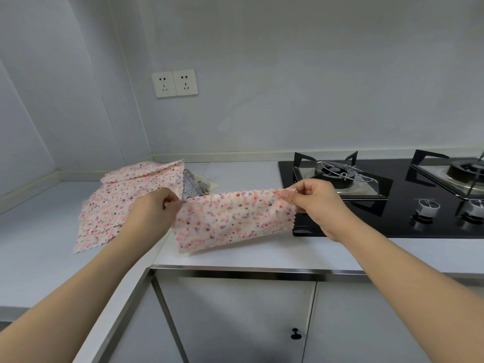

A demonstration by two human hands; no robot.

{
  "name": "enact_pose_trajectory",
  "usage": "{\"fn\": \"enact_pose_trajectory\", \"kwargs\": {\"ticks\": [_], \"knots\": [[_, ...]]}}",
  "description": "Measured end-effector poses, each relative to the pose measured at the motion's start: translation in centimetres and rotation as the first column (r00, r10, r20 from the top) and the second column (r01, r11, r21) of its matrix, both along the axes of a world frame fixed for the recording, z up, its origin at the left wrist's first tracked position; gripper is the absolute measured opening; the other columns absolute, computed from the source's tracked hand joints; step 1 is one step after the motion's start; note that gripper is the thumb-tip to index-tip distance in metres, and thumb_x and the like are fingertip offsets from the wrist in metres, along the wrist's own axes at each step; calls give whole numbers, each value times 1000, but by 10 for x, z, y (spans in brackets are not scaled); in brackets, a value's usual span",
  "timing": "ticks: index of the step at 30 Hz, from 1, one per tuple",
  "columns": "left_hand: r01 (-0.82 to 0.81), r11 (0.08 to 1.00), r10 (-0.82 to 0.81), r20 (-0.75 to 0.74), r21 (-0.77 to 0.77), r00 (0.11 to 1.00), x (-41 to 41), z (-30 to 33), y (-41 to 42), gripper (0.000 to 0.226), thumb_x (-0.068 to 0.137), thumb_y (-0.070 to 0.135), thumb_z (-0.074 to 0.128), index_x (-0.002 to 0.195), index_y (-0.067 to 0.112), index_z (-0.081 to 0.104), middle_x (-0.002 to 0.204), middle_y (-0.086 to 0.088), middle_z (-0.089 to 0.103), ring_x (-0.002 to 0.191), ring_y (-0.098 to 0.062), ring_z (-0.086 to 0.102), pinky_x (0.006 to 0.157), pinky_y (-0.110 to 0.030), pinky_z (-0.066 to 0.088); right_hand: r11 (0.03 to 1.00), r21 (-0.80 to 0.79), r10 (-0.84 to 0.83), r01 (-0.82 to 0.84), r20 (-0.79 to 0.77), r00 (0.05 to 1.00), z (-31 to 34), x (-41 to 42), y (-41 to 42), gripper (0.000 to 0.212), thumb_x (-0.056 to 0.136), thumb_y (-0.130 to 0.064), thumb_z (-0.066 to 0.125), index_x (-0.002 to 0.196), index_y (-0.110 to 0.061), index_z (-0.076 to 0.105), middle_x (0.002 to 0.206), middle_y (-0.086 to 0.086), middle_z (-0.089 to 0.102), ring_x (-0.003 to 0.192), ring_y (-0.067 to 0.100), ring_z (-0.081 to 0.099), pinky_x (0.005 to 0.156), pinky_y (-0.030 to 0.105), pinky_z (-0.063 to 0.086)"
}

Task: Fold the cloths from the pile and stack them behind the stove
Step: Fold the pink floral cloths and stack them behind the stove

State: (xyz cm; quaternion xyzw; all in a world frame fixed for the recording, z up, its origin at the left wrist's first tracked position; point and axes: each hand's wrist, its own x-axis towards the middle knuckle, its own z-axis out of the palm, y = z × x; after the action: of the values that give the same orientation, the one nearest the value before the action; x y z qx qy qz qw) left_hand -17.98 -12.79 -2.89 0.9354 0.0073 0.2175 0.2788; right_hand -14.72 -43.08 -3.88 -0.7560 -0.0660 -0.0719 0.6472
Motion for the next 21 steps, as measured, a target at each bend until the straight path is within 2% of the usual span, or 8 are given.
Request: {"fn": "enact_pose_trajectory", "kwargs": {"ticks": [3, 7, 9, 11, 14, 16, 18, 21], "knots": [[-18, 999, 17, -29, -27, 999, 0, -3, 1, 25, 96, 29, 57, 79, 11, 60, 72, -5, 64, 61, -23, 54, 56, -31, 40, 1000, 28, -8, 8, 10, 1000, -1, -2, 3, 5, 83, -11, 72, 88, -9, 69, 94, 12, 72, 87, 19, 66, 82, 33, 57], [-9, 985, -1, -59, -170, 998, 1, -7, 3, 27, 97, 32, 53, 82, 11, 58, 81, -10, 65, 78, -35, 64, 71, -47, 53, 994, 110, 26, -29, 29, 999, 0, -4, 8, 7, 87, -5, 67, 88, -12, 69, 89, 5, 70, 84, 11, 64, 75, 24, 52], [10, 939, -28, -48, -343, 998, 1, -8, 2, 27, 98, 32, 53, 87, 8, 59, 88, -15, 65, 85, -35, 65, 81, -51, 55, 987, 155, 26, -30, 27, 999, 1, -5, 10, 6, 87, -8, 67, 88, -14, 69, 89, 3, 70, 86, 13, 63, 79, 28, 52], [22, 845, -45, -31, -534, 999, 2, -8, 0, 25, 98, 29, 53, 94, 5, 58, 95, -19, 65, 91, -34, 64, 87, -52, 53, 974, 226, 33, -32, -3, 999, 2, -3, 10, 4, 90, -13, 65, 89, -15, 67, 96, 4, 69, 94, 18, 62, 89, 39, 48], [19, 755, 1, 30, -655, 1000, 3, -10, -9, 24, 99, 32, 48, 98, 10, 58, 97, -16, 60, 91, -30, 59, 87, -47, 51, 952, 305, 61, -34, -80, 995, 3, 1, 13, 8, 95, -24, 58, 95, -18, 65, 110, 5, 69, 109, 25, 61, 100, 47, 45], [6, 735, 59, 73, -678, 996, 3, -12, -19, 25, 100, 35, 44, 100, 12, 54, 92, -8, 53, 85, -22, 52, 78, -39, 47, 970, 244, 15, 18, -134, 991, 2, 4, 18, 14, 97, -30, 53, 105, -22, 61, 118, 3, 64, 113, 24, 58, 101, 47, 44], [-7, 753, 105, 110, -658, 988, 4, -17, -30, 22, 102, 34, 40, 99, 14, 49, 85, -1, 47, 76, -16, 45, 68, -34, 42, 985, 119, -106, 122, -133, 985, 1, 6, 24, 19, 101, -30, 44, 114, -21, 54, 118, -1, 58, 111, 21, 54, 94, 39, 45], [-19, 791, 134, 142, -611, 981, 8, -27, -40, 22, 104, 33, 36, 99, 13, 45, 78, -2, 43, 68, -17, 41, 58, -32, 35, 958, -132, -250, 255, 55, 967, -5, 4, 33, 19, 103, -23, 34, 116, -12, 44, 101, -3, 50, 97, 18, 50, 77, 31, 40]]}}
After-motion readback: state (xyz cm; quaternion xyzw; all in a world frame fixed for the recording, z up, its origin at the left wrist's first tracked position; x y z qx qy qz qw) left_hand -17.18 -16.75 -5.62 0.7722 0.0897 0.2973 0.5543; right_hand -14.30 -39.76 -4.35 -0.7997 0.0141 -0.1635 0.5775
